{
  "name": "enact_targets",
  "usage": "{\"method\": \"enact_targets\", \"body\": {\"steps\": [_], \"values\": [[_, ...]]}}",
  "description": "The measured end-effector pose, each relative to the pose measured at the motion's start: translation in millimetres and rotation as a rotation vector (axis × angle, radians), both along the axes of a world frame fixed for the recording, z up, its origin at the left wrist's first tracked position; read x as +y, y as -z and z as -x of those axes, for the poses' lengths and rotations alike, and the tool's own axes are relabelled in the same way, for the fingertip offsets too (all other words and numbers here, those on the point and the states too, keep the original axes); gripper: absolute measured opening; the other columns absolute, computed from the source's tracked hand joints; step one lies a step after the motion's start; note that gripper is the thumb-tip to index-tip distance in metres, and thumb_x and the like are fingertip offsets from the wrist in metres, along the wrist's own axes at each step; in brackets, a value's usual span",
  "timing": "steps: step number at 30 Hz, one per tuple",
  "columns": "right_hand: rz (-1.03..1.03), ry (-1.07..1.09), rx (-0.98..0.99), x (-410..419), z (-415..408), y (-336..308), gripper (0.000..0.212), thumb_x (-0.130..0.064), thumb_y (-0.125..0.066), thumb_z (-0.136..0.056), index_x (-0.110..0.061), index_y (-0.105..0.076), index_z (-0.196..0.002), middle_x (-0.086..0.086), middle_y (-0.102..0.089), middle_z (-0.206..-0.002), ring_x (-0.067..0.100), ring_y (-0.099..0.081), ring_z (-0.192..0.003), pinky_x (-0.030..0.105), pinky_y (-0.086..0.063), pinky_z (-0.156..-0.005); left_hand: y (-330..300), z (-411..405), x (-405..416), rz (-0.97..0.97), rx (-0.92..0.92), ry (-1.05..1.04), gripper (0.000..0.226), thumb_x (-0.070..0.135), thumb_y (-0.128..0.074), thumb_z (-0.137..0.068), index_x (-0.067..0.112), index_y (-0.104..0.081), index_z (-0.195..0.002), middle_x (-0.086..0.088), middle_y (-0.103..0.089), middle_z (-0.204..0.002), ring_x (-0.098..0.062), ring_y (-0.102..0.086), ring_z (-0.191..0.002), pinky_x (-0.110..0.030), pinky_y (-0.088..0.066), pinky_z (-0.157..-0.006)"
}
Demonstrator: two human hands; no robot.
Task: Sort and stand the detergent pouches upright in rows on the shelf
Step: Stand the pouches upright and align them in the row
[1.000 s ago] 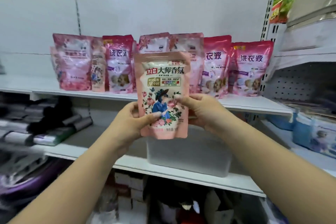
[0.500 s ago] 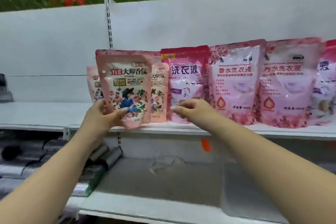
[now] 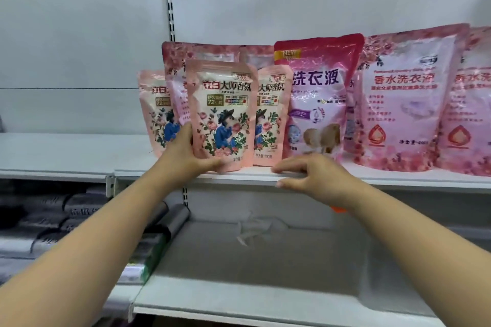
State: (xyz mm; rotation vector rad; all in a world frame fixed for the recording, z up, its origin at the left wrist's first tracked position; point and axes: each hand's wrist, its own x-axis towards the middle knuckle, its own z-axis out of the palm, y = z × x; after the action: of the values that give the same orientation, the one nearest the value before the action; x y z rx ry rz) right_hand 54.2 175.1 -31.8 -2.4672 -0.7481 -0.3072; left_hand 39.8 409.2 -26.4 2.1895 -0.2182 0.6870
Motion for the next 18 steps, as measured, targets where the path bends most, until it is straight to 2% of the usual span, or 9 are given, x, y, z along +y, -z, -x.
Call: {"method": "enact_targets", "body": {"steps": [2, 5, 9, 12, 14, 16, 18], "values": [[-0.030, -0.019, 0.032, 2, 0, -3, 0.034, -0.029, -0.068, -0.081, -0.025, -0.065, -0.115, -0.010, -0.059, -0.126, -0.001, -0.049, -0.111, 0.013, -0.032, -0.098, 1, -3, 4, -0.061, 0.012, -0.056, 0.062, 0.034, -0.079, -0.066, 0.013, -0.043, -0.111, 0.001, -0.057, -0.098, -0.018, -0.055, -0.090, -0.029, -0.043, -0.073], [-0.042, -0.023, 0.054, 4, -1, -3, 0.034, -0.028, -0.069, -0.080, -0.025, -0.066, -0.114, -0.008, -0.059, -0.126, 0.001, -0.050, -0.112, 0.014, -0.033, -0.099, 4, -10, 1, -0.061, -0.027, -0.119, 0.056, 0.032, -0.080, -0.066, 0.014, -0.043, -0.104, 0.003, -0.056, -0.088, -0.015, -0.054, -0.081, -0.027, -0.039, -0.071], [-0.080, -0.007, 0.067, 2, -3, -3, 0.034, -0.027, -0.070, -0.079, -0.024, -0.066, -0.113, -0.006, -0.060, -0.125, 0.005, -0.052, -0.113, 0.016, -0.035, -0.099, 4, -16, -8, -0.081, -0.053, -0.154, 0.049, 0.026, -0.077, -0.071, 0.014, -0.038, -0.098, 0.007, -0.051, -0.079, -0.009, -0.048, -0.071, -0.021, -0.034, -0.058], [-0.073, -0.006, 0.065, 2, -3, -5, 0.035, -0.025, -0.070, -0.080, -0.021, -0.066, -0.114, -0.005, -0.060, -0.124, 0.001, -0.050, -0.104, 0.010, -0.033, -0.089, 5, -17, -12, -0.069, -0.058, -0.171, 0.049, 0.026, -0.076, -0.073, 0.013, -0.038, -0.101, 0.003, -0.052, -0.085, -0.014, -0.051, -0.078, -0.024, -0.037, -0.067], [-0.063, -0.007, 0.072, 3, -2, -5, 0.035, -0.024, -0.069, -0.080, -0.019, -0.065, -0.115, -0.005, -0.060, -0.124, -0.002, -0.047, -0.099, 0.007, -0.031, -0.082, 11, -16, -11, -0.077, -0.067, -0.184, 0.056, 0.029, -0.075, -0.074, 0.011, -0.040, -0.113, -0.002, -0.055, -0.098, -0.019, -0.053, -0.090, -0.028, -0.039, -0.076], [-0.053, -0.009, 0.056, 5, -1, -4, 0.035, -0.024, -0.069, -0.081, -0.019, -0.065, -0.116, -0.004, -0.060, -0.125, -0.002, -0.046, -0.100, 0.008, -0.031, -0.084, 15, -12, -8, -0.064, -0.088, -0.201, 0.075, 0.030, -0.076, -0.073, 0.011, -0.033, -0.131, -0.008, -0.052, -0.118, -0.021, -0.051, -0.105, -0.031, -0.041, -0.089], [-0.024, -0.006, 0.000, 6, 1, -2, 0.035, -0.026, -0.066, -0.083, -0.020, -0.063, -0.118, -0.003, -0.059, -0.127, -0.001, -0.047, -0.104, 0.011, -0.032, -0.091, 17, -5, -6, -0.018, -0.110, -0.245, 0.087, 0.030, -0.074, -0.074, 0.012, -0.022, -0.141, -0.012, -0.042, -0.130, -0.025, -0.046, -0.114, -0.038, -0.038, -0.101]]}}
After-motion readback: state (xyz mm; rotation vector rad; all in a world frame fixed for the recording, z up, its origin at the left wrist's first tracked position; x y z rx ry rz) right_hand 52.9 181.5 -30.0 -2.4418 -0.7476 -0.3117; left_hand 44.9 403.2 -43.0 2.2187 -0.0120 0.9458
